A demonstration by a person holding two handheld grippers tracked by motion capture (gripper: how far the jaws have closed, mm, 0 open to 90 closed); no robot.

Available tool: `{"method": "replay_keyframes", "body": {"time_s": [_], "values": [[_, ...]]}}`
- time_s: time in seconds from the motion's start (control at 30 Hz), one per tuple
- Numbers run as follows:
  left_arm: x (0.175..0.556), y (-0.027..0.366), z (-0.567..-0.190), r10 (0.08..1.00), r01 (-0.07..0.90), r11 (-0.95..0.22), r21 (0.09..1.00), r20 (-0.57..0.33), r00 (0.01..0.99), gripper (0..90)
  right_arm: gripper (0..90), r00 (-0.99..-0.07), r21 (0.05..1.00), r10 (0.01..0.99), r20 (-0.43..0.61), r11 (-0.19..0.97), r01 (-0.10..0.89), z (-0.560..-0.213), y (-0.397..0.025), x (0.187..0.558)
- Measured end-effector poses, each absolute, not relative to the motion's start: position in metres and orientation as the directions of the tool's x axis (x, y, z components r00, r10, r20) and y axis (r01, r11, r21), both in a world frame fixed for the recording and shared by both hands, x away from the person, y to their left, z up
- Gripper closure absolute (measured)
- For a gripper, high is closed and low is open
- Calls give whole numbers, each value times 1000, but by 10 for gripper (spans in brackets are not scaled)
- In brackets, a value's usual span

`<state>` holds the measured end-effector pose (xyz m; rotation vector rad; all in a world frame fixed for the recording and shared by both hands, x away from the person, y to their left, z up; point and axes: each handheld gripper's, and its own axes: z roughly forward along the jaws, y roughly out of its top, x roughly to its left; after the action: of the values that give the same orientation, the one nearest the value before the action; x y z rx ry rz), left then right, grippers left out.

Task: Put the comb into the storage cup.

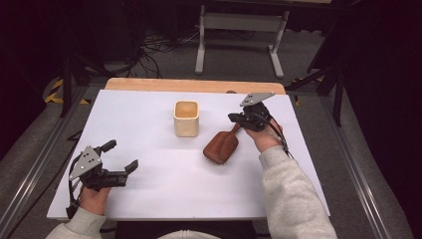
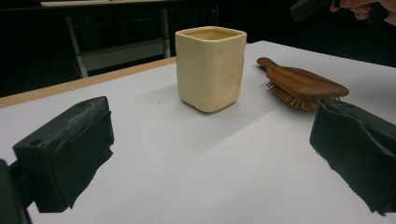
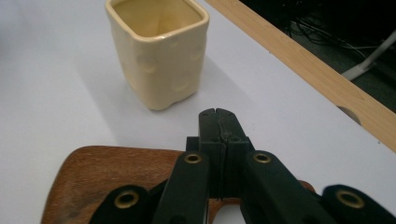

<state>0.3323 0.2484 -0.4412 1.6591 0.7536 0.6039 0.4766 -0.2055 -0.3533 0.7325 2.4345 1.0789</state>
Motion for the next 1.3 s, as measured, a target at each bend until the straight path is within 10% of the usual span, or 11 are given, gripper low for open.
{"method": "replay_keyframes", "body": {"time_s": [1.3], "values": [[334,250,-442,750,160,-137,977,-3,662,6,900,-822,518,543,-175,760,392,-380,-186,531]]}}
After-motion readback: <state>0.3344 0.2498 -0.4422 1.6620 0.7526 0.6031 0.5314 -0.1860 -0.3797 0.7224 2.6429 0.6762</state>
